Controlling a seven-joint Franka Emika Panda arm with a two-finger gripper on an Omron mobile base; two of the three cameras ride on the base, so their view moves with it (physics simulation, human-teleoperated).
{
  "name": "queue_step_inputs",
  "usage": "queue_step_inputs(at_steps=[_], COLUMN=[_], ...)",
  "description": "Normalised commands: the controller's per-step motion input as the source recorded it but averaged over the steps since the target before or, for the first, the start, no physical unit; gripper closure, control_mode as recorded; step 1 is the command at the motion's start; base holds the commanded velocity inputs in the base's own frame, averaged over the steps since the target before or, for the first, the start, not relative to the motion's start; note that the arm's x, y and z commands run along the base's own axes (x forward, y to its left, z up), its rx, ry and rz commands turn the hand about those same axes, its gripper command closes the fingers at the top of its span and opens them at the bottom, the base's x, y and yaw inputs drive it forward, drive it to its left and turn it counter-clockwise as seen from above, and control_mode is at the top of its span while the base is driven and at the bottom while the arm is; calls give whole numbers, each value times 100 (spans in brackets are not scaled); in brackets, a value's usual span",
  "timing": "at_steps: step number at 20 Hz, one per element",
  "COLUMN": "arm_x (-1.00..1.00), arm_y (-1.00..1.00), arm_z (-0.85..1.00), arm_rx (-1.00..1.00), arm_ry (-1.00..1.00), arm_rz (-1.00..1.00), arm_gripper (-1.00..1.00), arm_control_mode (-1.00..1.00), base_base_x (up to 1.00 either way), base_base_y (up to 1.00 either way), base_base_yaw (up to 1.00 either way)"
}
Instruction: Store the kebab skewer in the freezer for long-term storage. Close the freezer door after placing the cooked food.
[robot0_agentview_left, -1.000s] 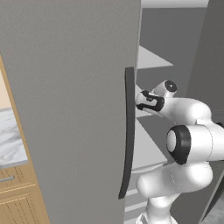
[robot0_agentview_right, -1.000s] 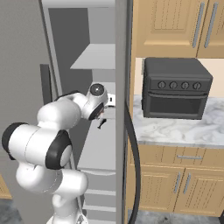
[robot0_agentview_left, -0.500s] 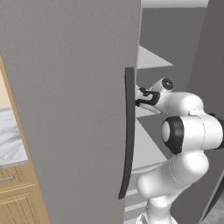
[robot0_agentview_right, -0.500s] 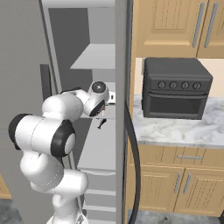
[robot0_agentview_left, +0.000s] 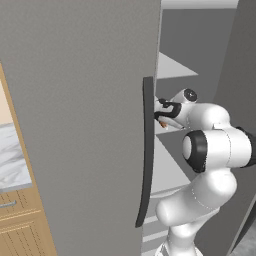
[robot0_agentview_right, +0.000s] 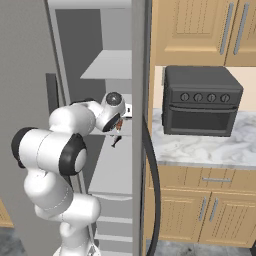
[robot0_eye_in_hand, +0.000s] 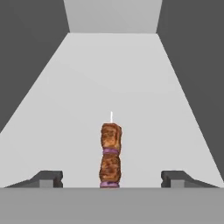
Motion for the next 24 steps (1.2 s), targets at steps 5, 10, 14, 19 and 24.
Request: queue_step_inputs(at_steps=[5, 10, 14, 19, 24], arm_x=[0, -5, -53, -82, -76], arm_y=[0, 0, 0, 0, 4], arm_z=[0, 0, 0, 17, 26], arm_rx=[0, 0, 0, 0, 0], arm_ry=[0, 0, -10, -15, -12], arm_rz=[0, -2, -1, 0, -1], arm_gripper=[-100, -100, -100, -100, -100], arm_control_mode=[-100, -100, -100, -100, -100], base_base_x=[0, 0, 0, 0, 0], base_base_y=[0, 0, 0, 0, 0], base_base_yaw=[0, 0, 0, 0, 0])
